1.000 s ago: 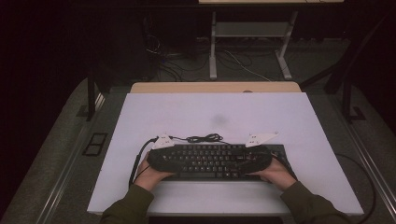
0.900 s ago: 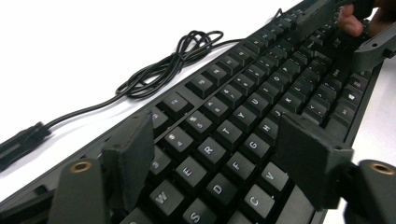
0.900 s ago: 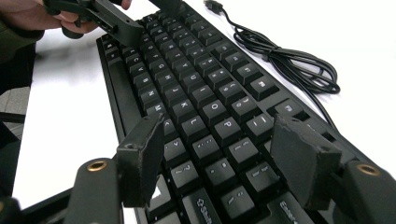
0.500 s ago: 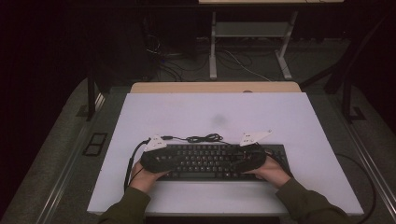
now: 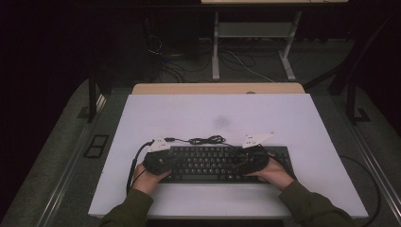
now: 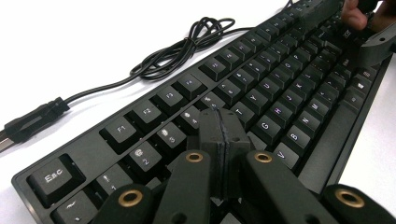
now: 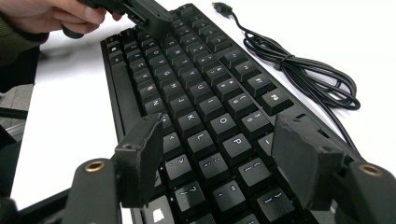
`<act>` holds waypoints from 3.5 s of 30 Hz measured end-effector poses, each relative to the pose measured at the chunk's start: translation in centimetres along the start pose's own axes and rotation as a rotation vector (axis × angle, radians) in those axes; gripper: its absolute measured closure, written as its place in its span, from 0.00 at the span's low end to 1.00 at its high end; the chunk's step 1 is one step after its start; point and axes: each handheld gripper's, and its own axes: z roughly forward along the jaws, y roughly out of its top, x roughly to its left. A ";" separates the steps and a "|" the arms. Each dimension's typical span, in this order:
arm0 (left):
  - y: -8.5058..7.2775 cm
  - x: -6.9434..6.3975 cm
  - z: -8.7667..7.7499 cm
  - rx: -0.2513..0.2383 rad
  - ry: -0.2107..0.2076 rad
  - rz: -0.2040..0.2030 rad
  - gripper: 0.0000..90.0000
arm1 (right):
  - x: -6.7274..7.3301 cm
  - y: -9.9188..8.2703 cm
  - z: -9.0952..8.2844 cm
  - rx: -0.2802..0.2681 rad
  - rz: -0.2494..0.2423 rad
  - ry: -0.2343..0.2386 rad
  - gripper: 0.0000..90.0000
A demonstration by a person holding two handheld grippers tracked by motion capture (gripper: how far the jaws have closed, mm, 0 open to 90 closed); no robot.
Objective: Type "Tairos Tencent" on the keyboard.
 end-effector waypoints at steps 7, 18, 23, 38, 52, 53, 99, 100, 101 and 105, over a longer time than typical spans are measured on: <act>0.1 0.2 0.4 0.007 0.003 0.001 0.99 | 0.0 0.0 0.0 0.001 0.000 0.000 0.38; 0.1 0.3 0.8 0.022 0.004 0.001 0.99 | 0.0 0.0 -0.1 0.001 0.000 -0.003 0.38; -0.1 0.3 1.0 0.038 0.009 0.006 0.99 | 0.0 0.0 -0.1 0.003 -0.003 -0.004 0.38; 0.2 0.2 0.5 0.008 0.013 -0.001 0.99 | 0.0 0.0 -0.1 -0.001 -0.004 -0.004 0.38; -0.1 -0.2 -0.3 -0.018 0.000 -0.011 0.68 | 0.1 0.3 0.2 0.001 0.013 0.025 0.53; -0.1 -0.2 -0.3 -0.018 0.000 -0.008 0.66 | 0.1 0.4 0.2 0.001 0.011 0.027 0.55; -2.3 -0.7 -2.8 -0.050 0.079 -0.076 0.19 | 2.1 2.8 5.2 0.100 -0.083 0.174 0.99; -2.3 -0.7 -2.8 -0.048 0.080 -0.075 0.19 | 2.1 2.8 5.3 0.102 -0.083 0.176 0.99; -2.3 -0.7 -2.8 -0.048 0.080 -0.077 0.19 | 2.2 2.8 5.4 0.103 -0.084 0.175 0.99; -2.3 -0.7 -2.8 -0.047 0.081 -0.075 0.19 | 2.2 2.8 5.5 0.114 -0.089 0.171 0.99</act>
